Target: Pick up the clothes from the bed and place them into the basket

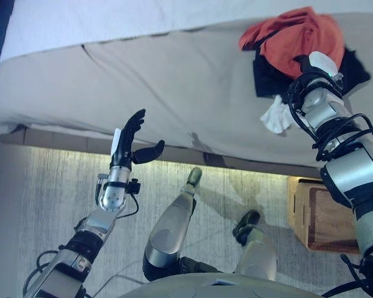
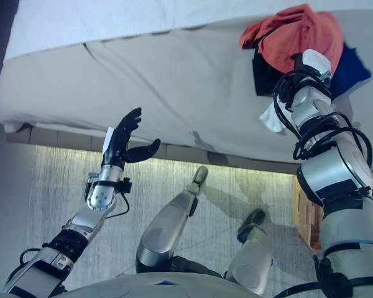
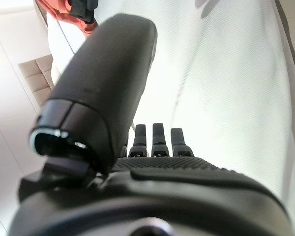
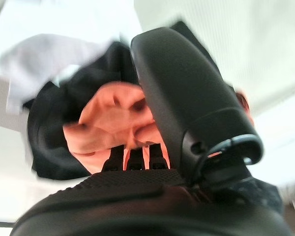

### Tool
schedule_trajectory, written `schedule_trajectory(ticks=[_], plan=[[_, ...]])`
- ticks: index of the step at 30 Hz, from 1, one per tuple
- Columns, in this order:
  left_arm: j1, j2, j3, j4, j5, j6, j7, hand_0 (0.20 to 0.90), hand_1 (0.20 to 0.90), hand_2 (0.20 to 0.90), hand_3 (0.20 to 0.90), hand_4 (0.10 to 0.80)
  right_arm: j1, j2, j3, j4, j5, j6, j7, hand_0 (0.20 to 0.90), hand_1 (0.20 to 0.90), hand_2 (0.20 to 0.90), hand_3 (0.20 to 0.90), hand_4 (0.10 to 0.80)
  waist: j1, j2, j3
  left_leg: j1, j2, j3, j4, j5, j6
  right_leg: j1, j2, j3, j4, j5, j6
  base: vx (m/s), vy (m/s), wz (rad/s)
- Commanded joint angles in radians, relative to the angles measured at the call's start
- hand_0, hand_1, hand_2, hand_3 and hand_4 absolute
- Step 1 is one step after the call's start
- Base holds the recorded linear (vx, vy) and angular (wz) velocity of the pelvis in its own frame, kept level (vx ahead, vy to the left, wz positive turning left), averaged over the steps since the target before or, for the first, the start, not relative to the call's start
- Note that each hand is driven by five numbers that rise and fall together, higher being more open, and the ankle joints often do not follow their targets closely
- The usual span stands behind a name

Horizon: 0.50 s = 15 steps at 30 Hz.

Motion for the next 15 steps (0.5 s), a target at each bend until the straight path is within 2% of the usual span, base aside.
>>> schedule_trajectory(ticks=[1,4,5,6,7,8,9,15], plan=[[0.004,0.060,0.023,-0.164,-0.018,-0.092,0.078,0.900,0.900,0.900,0.900,0.800,-0.193,-0.039,0.084,-0.005,-0.073,0.035,-0.064,0.900,0.900,0.900,0.900,0.800,0.023,0.014,0.000,-0.094,0.014,0.042,0.163,-0.166,0.049,-0.071,-0.006,0.038,0.162,-0.016,-0.053,-0.048,0.014,0.07],[0.013,0.069,0.015,-0.193,-0.020,-0.100,0.093,0.900,0.900,0.900,0.900,0.800,-0.213,-0.059,0.112,0.021,-0.072,0.059,-0.077,0.900,0.900,0.900,0.900,0.800,0.027,0.028,0.000,-0.129,0.004,0.045,0.179,-0.173,0.057,-0.110,-0.002,0.042,0.190,-0.019,-0.057,-0.065,0.016,0.01],[0.019,0.071,0.016,-0.198,-0.024,-0.106,0.094,0.900,0.900,0.900,0.900,0.800,-0.216,-0.065,0.117,0.027,-0.069,0.069,-0.084,0.844,0.844,0.844,0.834,0.734,0.027,0.033,0.000,-0.138,0.002,0.044,0.184,-0.174,0.060,-0.123,0.000,0.044,0.200,-0.021,-0.058,-0.069,0.022,0.00],[0.024,0.071,0.016,-0.201,-0.023,-0.109,0.097,0.900,0.900,0.900,0.900,0.800,-0.221,-0.070,0.123,0.035,-0.059,0.074,-0.091,0.844,0.844,0.844,0.834,0.734,0.027,0.035,0.000,-0.144,0.001,0.044,0.187,-0.175,0.062,-0.132,0.002,0.047,0.206,-0.025,-0.060,-0.062,0.014,0.00],[0.025,0.072,0.018,-0.201,-0.026,-0.111,0.096,0.900,0.900,0.900,0.900,0.800,-0.228,-0.073,0.127,0.043,-0.057,0.076,-0.092,0.526,0.526,0.526,0.464,0.364,0.028,0.037,0.000,-0.150,0.001,0.046,0.190,-0.176,0.063,-0.138,0.004,0.048,0.209,-0.028,-0.062,-0.059,0.005,0.04],[0.027,0.076,0.018,-0.199,-0.031,-0.114,0.095,0.900,0.900,0.900,0.900,0.800,-0.232,-0.079,0.127,0.046,-0.065,0.081,-0.096,0.427,0.427,0.427,0.348,0.248,0.027,0.038,0.000,-0.154,0.001,0.046,0.192,-0.177,0.063,-0.144,0.006,0.048,0.212,-0.029,-0.062,-0.050,-0.005,0.04],[0.029,0.080,0.019,-0.200,-0.034,-0.113,0.092,0.900,0.900,0.900,0.900,0.800,-0.236,-0.083,0.133,0.046,-0.068,0.087,-0.097,0.300,0.300,0.300,0.200,0.100,0.028,0.038,0.000,-0.154,0.001,0.045,0.192,-0.176,0.064,-0.145,0.006,0.048,0.213,-0.028,-0.063,-0.046,-0.014,0.04],[0.041,0.096,0.020,-0.189,-0.041,-0.115,0.076,0.900,0.900,0.900,0.900,0.800,-0.237,-0.105,0.139,0.052,-0.049,0.074,-0.114,0.300,0.300,0.300,0.200,0.100,0.022,0.026,0.000,-0.110,0.017,0.050,0.178,-0.177,0.064,-0.112,0.012,0.041,0.189,-0.031,-0.063,-0.006,-0.006,0.00]])
